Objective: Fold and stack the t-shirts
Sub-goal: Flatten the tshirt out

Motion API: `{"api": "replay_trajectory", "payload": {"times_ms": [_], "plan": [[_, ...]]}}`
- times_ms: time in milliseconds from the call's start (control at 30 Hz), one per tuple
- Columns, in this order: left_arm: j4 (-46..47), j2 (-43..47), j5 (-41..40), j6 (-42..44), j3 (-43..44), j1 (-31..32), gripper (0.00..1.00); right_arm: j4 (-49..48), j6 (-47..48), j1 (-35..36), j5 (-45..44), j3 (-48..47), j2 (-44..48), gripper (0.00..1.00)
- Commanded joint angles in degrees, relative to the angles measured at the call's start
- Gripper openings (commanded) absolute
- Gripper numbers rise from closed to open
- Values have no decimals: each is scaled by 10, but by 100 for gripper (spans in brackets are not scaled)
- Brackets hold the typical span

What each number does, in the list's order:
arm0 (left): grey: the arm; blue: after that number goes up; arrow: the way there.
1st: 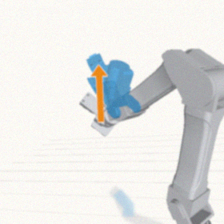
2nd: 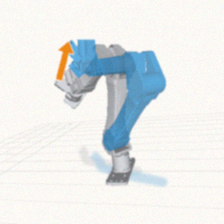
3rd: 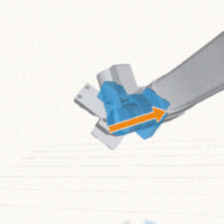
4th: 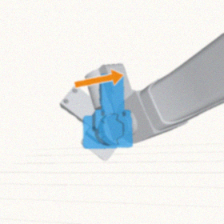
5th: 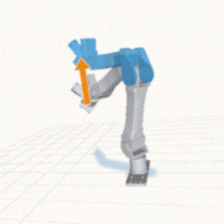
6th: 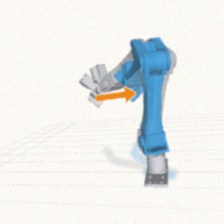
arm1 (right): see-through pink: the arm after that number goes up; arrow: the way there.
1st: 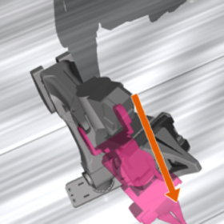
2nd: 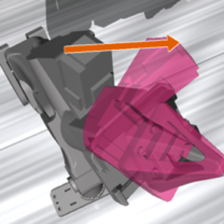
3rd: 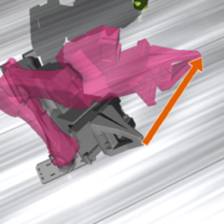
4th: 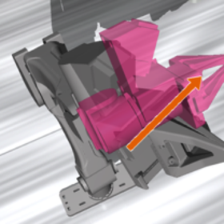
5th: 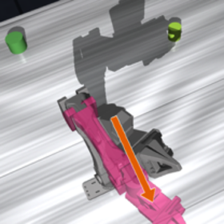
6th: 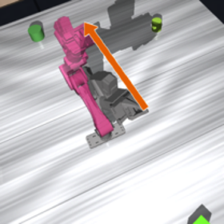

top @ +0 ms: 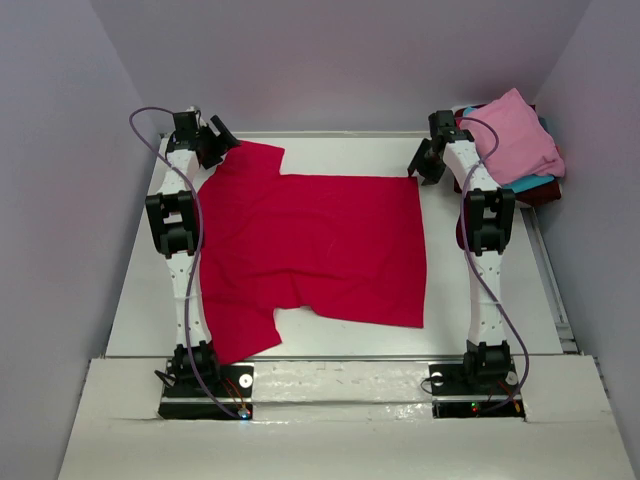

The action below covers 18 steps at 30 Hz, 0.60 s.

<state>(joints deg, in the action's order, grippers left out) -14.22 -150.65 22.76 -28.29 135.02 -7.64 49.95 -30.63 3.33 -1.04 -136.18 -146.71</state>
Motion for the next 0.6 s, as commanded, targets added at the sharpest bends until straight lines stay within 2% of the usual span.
{"api": "replay_trajectory", "payload": {"times_ms": [0,567], "plan": [[24,-6,6,-4,21,-5,93,23,8,-5,6,-12,9,54],[31,-19,11,-17,25,-5,93,29,10,-5,6,-18,6,54]]}}
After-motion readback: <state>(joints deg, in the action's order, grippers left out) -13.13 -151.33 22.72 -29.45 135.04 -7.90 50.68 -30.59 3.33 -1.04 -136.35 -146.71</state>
